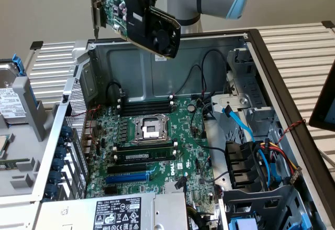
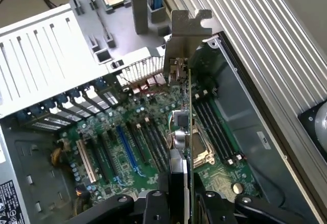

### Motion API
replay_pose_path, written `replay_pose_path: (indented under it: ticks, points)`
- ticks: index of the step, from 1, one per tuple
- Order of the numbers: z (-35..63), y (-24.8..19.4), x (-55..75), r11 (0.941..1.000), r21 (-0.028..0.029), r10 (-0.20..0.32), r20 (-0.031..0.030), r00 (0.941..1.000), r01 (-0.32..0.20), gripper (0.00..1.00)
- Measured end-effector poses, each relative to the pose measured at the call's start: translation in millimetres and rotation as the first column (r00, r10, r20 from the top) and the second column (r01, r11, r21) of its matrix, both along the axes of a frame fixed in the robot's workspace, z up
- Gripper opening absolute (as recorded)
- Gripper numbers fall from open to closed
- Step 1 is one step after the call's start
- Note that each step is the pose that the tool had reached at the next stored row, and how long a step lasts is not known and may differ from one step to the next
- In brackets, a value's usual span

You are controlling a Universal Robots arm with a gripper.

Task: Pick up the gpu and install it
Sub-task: 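Insert the gpu into the slot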

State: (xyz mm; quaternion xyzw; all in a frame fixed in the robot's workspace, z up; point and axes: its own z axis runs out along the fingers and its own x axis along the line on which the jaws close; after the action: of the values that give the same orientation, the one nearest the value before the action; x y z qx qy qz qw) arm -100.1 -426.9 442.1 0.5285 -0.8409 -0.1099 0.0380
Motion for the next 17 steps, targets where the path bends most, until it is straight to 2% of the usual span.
replay_pose_path:
  ticks: [4,7,10,15,16,17]
  points:
    - [0.0,0.0,0.0,0.9974,-0.0004,0.072,0.0062,0.9974,-0.072,0.27]
    - [0.0,0.0,0.0,0.9920,-0.0015,0.126,0.0185,0.9919,-0.126,0.27]
    - [0.0,0.0,0.0,0.9850,-0.0051,0.172,0.0420,0.9841,-0.172,0.27]
    - [0.0,0.0,0.0,0.9718,-0.0170,0.236,0.0983,0.9668,-0.235,0.27]
    - [-0.1,0.0,0.0,0.9685,-0.0188,0.249,0.1062,0.9627,-0.248,0.27]
    - [-0.3,0.0,0.0,0.9649,-0.0198,0.263,0.1116,0.9584,-0.262,0.27]
